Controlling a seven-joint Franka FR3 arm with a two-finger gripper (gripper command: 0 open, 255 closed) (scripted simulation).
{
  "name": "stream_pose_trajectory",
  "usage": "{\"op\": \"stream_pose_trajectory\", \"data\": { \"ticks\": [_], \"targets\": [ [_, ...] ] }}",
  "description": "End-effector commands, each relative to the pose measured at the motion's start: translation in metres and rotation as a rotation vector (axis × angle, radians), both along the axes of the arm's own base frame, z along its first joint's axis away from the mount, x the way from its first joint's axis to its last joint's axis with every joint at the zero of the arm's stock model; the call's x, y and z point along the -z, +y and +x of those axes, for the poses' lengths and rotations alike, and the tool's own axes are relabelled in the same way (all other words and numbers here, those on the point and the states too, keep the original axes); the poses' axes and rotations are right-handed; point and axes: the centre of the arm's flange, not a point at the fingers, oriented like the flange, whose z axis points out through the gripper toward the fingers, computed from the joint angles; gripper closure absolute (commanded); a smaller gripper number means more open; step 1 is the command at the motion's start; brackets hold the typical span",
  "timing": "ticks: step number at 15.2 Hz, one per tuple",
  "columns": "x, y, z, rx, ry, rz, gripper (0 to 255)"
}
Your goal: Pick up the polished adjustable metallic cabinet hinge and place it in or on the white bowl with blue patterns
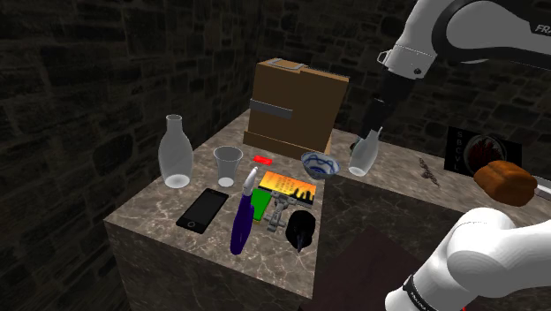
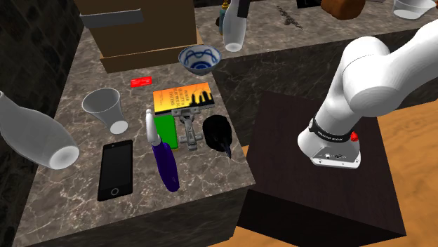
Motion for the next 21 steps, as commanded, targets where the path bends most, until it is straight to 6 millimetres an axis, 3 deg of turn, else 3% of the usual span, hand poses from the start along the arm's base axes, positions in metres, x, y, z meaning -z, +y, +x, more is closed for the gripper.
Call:
{"op": "stream_pose_trajectory", "data": {
  "ticks": [1, 21],
  "targets": [
    [0.000, 0.000, 0.000, 0.000, 0.000, 0.000, 0],
    [0.216, 0.144, 0.070, 0.246, 0.004, -0.037, 0]
  ]
}}
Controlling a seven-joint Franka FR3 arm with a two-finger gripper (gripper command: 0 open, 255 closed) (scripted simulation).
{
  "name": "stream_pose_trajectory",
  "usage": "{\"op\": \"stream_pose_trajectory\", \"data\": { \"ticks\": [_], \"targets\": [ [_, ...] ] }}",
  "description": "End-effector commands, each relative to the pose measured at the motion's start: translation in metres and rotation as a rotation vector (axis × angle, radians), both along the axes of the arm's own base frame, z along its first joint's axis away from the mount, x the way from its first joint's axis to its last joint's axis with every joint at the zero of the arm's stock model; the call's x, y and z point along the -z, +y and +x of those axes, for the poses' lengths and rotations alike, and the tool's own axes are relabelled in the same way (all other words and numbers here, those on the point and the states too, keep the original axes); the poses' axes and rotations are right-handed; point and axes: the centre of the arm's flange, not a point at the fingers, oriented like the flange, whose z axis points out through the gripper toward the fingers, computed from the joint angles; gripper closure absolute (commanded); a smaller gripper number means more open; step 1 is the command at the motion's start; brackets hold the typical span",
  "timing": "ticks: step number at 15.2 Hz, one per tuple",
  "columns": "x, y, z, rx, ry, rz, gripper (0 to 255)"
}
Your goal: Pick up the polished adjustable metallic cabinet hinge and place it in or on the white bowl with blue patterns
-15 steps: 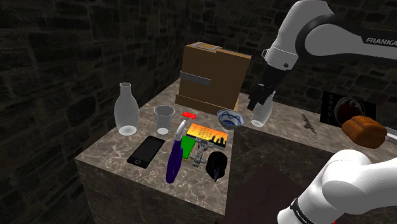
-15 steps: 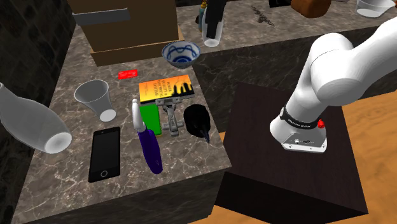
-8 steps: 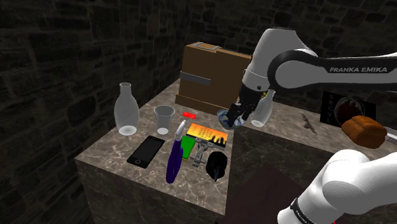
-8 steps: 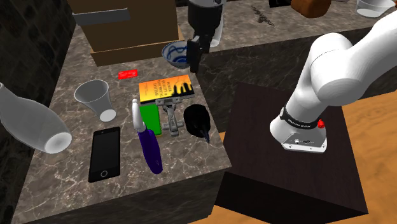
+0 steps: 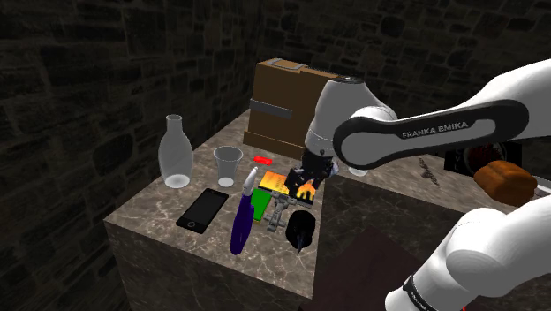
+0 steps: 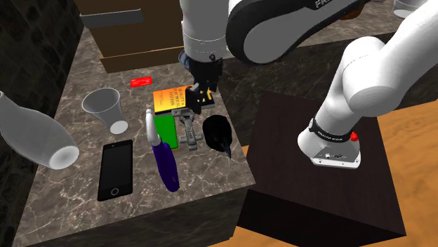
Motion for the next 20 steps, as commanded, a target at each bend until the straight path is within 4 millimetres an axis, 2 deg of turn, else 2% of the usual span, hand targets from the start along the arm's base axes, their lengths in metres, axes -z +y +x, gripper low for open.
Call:
{"op": "stream_pose_trajectory", "data": {
  "ticks": [1, 7, 15, 20],
  "targets": [
    [0.023, 0.017, 0.008, 0.026, -0.001, -0.002, 0],
    [0.089, 0.054, 0.035, 0.100, 0.000, -0.013, 0],
    [0.134, 0.054, 0.040, 0.105, 0.000, -0.014, 0],
    [0.134, 0.054, 0.040, 0.105, 0.000, -0.014, 0]
  ]
}}
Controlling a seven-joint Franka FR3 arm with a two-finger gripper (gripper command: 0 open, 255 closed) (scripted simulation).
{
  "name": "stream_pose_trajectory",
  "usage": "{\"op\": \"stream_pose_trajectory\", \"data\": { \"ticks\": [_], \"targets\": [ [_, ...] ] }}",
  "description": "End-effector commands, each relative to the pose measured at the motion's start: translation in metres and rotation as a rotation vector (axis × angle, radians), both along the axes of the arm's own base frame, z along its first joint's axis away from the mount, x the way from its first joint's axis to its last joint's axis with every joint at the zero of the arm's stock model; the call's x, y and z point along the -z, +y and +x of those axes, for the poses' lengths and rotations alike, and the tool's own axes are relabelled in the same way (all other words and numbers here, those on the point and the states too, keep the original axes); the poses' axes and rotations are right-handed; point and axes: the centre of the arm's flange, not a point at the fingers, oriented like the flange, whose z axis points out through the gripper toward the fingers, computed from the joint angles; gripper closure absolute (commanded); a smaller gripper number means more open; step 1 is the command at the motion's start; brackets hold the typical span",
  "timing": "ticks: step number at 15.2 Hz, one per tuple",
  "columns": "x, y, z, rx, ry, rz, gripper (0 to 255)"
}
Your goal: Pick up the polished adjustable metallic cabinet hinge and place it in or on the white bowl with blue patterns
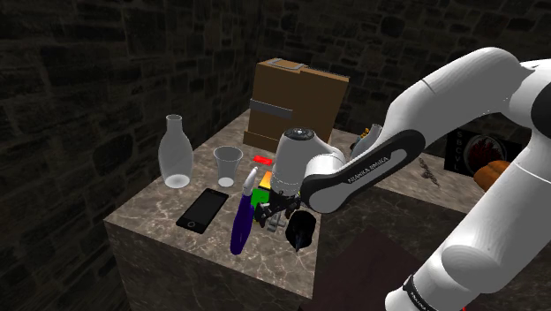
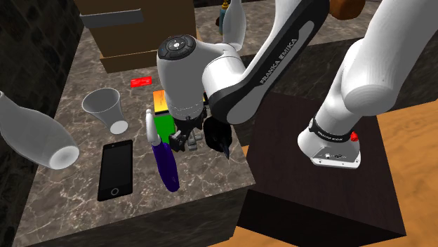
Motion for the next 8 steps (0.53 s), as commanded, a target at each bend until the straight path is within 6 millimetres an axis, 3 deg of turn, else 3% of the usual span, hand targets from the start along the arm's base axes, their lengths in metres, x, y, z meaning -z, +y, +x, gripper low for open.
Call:
{"op": "stream_pose_trajectory", "data": {
  "ticks": [1, 3, 4, 8],
  "targets": [
    [0.0002, 0.0000, 0.0001, 0.000, 0.000, 0.000, 0],
    [0.0001, 0.0000, 0.0001, 0.000, 0.000, 0.000, 0],
    [0.0001, 0.0000, 0.0001, 0.000, 0.000, 0.000, 255],
    [0.0000, -0.0002, 0.0001, 0.000, 0.000, 0.000, 255]
  ]
}}
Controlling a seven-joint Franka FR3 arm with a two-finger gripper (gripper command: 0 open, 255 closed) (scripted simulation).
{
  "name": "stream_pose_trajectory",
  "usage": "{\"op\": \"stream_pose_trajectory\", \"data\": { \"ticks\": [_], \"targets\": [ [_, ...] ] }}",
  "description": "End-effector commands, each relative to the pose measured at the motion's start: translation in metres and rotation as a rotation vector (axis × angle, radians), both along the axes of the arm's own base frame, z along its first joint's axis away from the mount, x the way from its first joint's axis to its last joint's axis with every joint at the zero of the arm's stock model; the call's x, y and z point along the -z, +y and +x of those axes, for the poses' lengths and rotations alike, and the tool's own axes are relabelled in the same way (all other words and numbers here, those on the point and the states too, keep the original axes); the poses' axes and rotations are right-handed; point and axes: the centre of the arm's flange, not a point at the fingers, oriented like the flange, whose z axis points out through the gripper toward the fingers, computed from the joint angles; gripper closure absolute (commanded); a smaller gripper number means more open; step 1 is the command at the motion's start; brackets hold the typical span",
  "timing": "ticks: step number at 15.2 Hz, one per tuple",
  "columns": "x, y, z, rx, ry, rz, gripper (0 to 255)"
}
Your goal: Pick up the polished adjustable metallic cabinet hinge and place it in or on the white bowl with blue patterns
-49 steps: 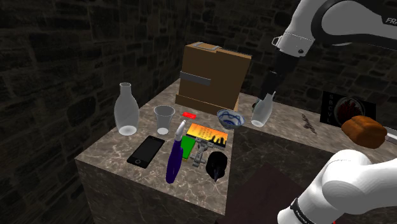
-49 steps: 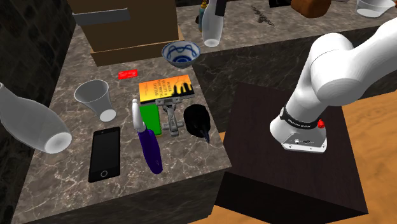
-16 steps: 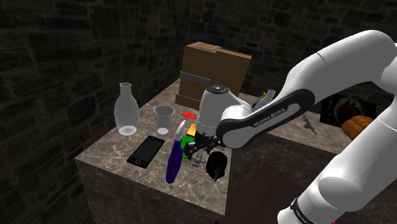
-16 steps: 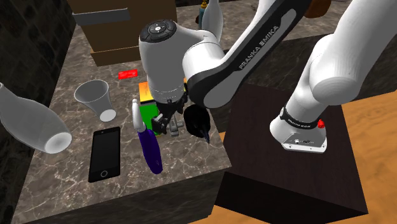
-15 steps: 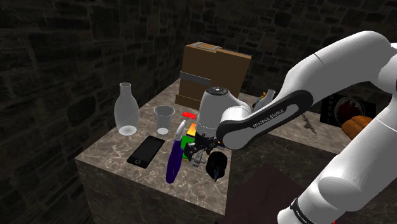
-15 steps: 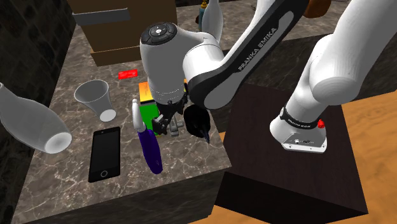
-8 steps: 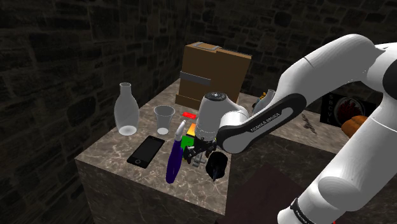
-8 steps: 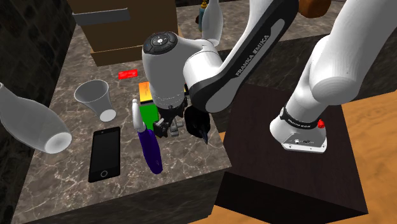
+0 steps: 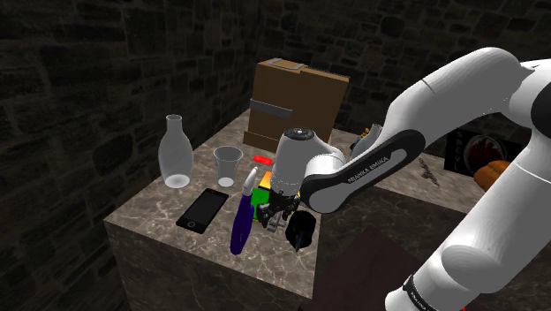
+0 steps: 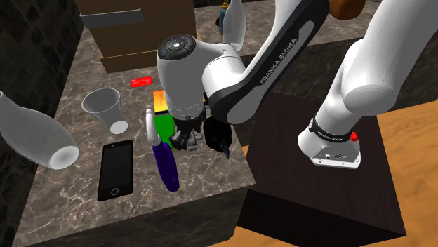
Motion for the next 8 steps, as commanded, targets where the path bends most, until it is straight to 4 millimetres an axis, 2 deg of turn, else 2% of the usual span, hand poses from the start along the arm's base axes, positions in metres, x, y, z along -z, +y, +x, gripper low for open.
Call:
{"op": "stream_pose_trajectory", "data": {
  "ticks": [1, 5, 8],
  "targets": [
    [0.000, 0.000, 0.000, 0.000, 0.000, 0.000, 255],
    [0.000, 0.000, 0.000, 0.000, 0.000, 0.000, 255],
    [-0.016, 0.000, 0.000, 0.000, 0.000, 0.000, 255]
  ]
}}
